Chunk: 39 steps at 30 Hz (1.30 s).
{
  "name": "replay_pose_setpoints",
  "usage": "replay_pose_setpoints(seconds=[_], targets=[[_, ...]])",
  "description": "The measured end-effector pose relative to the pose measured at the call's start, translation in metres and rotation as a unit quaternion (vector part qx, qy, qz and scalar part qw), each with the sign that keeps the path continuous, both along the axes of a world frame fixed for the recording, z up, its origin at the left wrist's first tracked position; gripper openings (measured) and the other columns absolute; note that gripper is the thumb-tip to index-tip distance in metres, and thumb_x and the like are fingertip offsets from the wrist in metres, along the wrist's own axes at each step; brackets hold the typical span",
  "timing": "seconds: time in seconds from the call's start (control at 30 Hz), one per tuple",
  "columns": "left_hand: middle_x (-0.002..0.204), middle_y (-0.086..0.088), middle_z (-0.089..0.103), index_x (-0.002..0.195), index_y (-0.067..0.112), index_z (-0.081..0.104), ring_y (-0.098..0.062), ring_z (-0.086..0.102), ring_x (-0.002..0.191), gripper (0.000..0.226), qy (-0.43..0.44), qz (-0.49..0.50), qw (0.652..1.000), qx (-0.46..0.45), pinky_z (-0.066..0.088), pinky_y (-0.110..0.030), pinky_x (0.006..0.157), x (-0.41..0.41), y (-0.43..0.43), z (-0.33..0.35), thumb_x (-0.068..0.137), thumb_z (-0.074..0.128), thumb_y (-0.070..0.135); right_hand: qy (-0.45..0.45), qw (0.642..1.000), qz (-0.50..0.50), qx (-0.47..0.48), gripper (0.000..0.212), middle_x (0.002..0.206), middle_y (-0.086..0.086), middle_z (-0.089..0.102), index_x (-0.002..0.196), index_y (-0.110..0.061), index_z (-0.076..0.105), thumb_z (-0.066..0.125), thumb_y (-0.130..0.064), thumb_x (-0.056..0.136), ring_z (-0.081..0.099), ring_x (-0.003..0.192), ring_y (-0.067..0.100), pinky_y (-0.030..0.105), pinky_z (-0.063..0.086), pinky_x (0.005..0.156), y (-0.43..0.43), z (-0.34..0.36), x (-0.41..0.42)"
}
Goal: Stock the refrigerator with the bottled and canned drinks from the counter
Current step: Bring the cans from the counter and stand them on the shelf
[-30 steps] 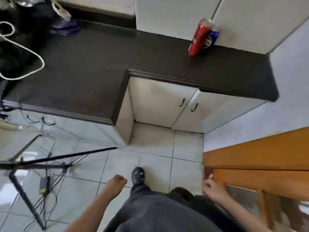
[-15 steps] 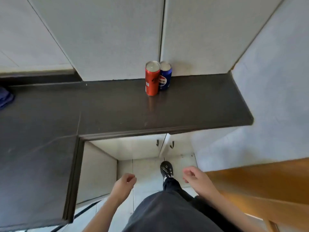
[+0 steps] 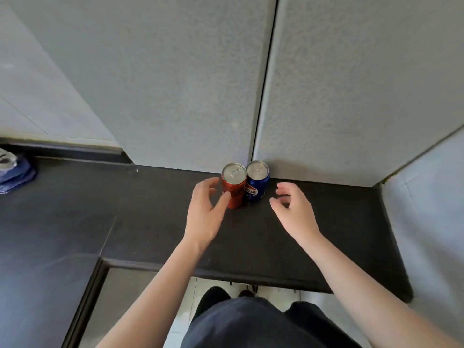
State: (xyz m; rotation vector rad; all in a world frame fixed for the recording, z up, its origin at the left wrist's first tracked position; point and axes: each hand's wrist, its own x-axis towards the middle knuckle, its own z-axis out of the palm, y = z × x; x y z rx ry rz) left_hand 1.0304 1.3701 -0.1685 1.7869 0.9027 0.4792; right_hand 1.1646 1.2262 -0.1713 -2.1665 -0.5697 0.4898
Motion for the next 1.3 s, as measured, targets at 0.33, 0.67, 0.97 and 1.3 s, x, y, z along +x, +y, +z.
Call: replay_pose_setpoints(seconds=[0.33, 0.67, 0.97, 1.3], targets=[[0.128, 0.011, 0.050, 0.134, 0.029, 0.037, -0.004, 0.047, 0.121, 0.072, 0.024, -0.054, 0.998, 0.000, 0.043, -0.027, 0.099, 0.046, 0.019, -0.013, 0.074, 0.076, 0.030, 0.009, 0.999, 0.043, -0.021, 0.071, 0.132, -0.001, 0.047, 0.133, -0.019, 0.040, 0.077, -0.027, 0.073, 0.046, 0.122, 0.015, 0.031, 0.042, 0.096, 0.051, -0.017, 0.035], [0.126, 0.007, 0.051, 0.133, 0.019, 0.039, -0.007, 0.047, 0.120, 0.068, 0.013, -0.104, 0.994, 0.017, 0.044, -0.034, 0.100, 0.046, 0.028, -0.016, 0.077, 0.076, 0.026, 0.033, 0.999, 0.021, 0.006, 0.072, 0.109, -0.020, 0.052, 0.120, -0.029, 0.043, 0.086, -0.029, 0.062, 0.050, 0.102, 0.000, 0.018, 0.040, 0.081, 0.065, -0.028, 0.036], [0.124, 0.011, 0.050, 0.132, 0.018, 0.042, -0.004, 0.045, 0.114, 0.066, 0.022, -0.135, 0.990, 0.048, 0.036, -0.013, 0.097, 0.038, 0.035, -0.015, 0.076, 0.076, 0.030, 0.041, 0.999, 0.017, -0.001, 0.073, 0.114, -0.015, 0.056, 0.121, -0.028, 0.045, 0.087, -0.028, 0.061, 0.057, 0.109, 0.008, 0.028, 0.049, 0.091, 0.065, -0.025, 0.032], [0.114, 0.027, 0.058, 0.117, 0.054, 0.041, 0.004, 0.056, 0.110, 0.057, -0.046, 0.034, 0.996, -0.063, 0.044, -0.010, 0.088, -0.038, 0.005, 0.020, 0.066, 0.068, 0.055, 0.040, 0.997, 0.014, 0.069, 0.068, 0.110, -0.025, 0.059, 0.111, -0.043, 0.050, 0.081, -0.051, 0.052, 0.053, 0.108, -0.009, 0.021, 0.049, 0.089, 0.019, -0.009, -0.029]])
